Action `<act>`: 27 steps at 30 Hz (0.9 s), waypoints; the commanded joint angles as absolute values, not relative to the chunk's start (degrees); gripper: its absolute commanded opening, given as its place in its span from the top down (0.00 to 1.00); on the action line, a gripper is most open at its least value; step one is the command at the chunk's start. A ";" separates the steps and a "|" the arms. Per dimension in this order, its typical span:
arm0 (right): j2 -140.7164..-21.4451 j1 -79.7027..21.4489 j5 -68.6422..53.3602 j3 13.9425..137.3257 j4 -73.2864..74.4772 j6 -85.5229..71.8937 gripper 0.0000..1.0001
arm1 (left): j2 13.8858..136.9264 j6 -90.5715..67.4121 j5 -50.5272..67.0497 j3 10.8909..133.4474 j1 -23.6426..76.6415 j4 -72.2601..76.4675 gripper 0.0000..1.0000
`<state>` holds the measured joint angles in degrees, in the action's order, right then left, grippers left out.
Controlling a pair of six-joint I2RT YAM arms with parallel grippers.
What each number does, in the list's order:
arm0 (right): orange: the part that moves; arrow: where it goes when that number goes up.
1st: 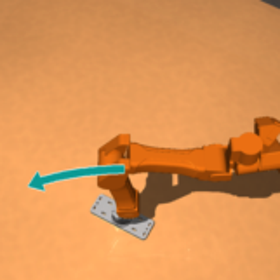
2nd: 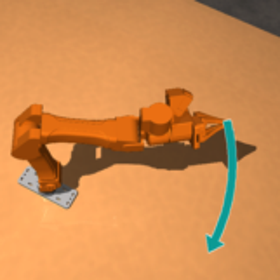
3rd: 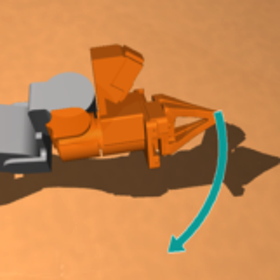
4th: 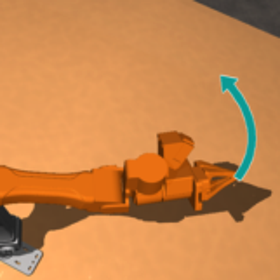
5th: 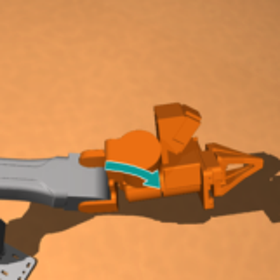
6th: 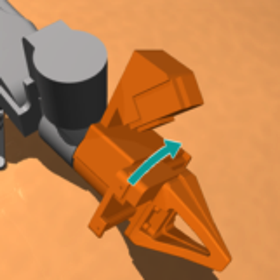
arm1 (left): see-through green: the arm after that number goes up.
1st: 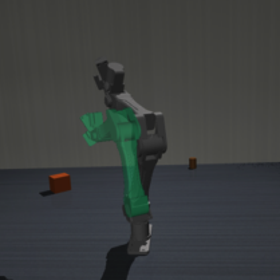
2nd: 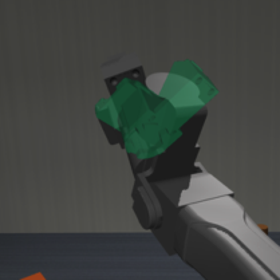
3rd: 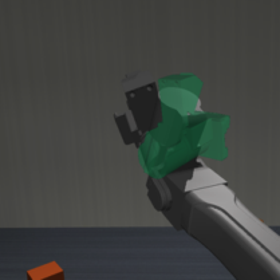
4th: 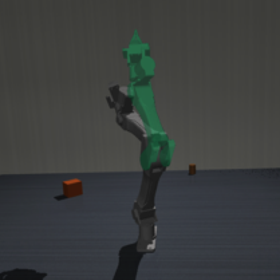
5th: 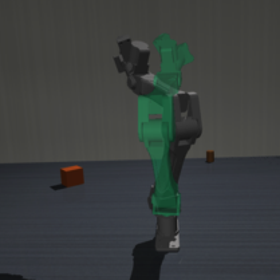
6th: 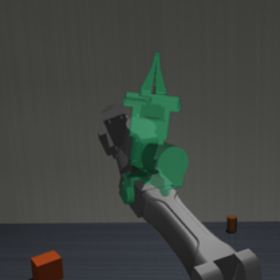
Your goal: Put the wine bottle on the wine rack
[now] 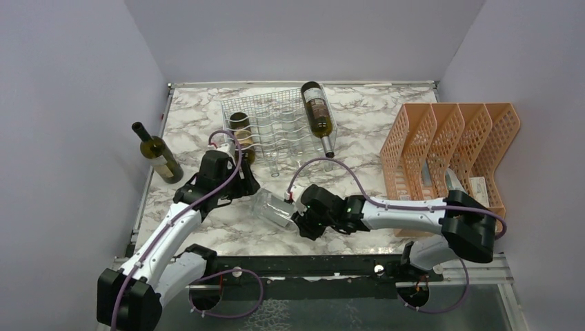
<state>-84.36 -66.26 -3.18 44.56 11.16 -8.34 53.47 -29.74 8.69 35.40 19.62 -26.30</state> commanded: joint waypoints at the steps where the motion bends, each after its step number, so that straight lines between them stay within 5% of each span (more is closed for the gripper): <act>1: -76.10 -66.17 -5.70 45.40 3.50 -7.94 0.99 | 49.61 -28.80 2.35 39.61 19.77 -28.64 0.26; 15: -64.89 -66.10 7.36 51.81 5.04 -12.90 0.99 | 33.94 -22.14 -14.37 50.95 19.78 -32.50 0.25; 21: -72.26 -65.25 21.76 65.36 9.35 -13.88 0.99 | 28.06 -19.99 -16.09 53.79 19.79 -32.49 0.24; 27: -82.81 -58.99 21.85 78.62 12.85 -16.75 0.99 | 25.20 -19.20 -14.93 54.49 19.77 -32.95 0.23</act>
<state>-79.48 -62.85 16.08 69.32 20.49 -14.02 26.41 -20.86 -14.09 53.06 19.64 -32.08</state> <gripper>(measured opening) 0.385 0.768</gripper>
